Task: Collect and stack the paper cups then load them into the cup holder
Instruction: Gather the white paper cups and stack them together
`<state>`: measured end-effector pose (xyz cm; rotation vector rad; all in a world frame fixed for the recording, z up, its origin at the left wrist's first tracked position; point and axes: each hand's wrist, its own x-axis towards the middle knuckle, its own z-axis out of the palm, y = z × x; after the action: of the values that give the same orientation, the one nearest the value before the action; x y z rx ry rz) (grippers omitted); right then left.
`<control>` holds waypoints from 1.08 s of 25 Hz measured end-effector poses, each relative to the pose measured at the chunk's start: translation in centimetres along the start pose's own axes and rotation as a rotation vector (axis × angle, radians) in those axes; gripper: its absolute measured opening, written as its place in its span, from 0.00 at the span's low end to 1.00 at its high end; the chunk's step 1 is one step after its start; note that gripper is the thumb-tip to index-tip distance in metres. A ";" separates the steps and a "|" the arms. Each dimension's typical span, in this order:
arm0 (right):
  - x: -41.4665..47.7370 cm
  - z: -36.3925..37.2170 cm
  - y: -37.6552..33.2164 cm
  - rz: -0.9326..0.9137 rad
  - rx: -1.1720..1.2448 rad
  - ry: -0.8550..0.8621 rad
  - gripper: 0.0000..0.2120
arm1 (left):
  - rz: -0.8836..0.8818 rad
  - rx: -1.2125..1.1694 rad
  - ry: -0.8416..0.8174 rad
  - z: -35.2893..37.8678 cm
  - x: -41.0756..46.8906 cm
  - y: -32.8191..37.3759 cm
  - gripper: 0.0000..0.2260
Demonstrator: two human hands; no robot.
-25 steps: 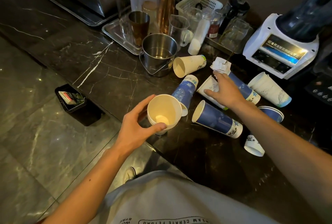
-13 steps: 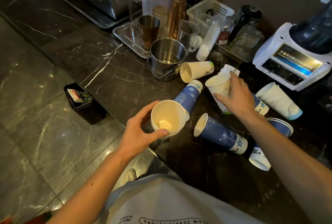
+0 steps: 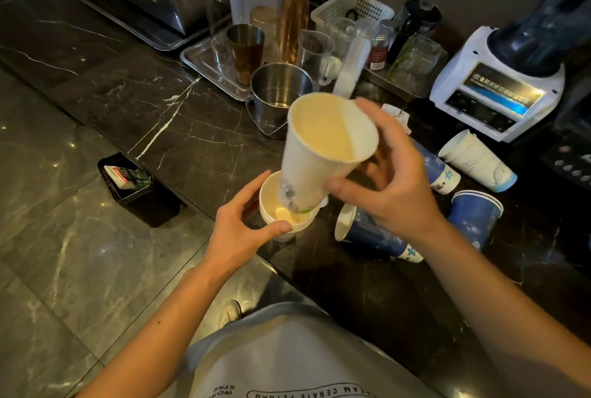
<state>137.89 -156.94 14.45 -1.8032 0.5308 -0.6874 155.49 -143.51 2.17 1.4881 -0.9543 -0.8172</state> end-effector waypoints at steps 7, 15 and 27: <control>-0.7 1.8 4.2 0.237 -0.177 -0.207 0.39 | 0.001 -0.022 -0.033 -0.3 -0.5 0.0 0.48; -1.0 1.5 6.4 0.308 -0.331 -0.340 0.38 | 0.020 -0.014 -0.006 0.2 -0.7 0.6 0.44; 12.0 -2.9 11.1 0.256 -0.587 -0.150 0.32 | -0.007 0.084 0.078 0.6 -0.7 1.3 0.36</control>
<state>144.39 -170.28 7.05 -2.2506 0.9093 -0.2220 154.48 -143.16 3.34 1.5852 -0.9359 -0.7262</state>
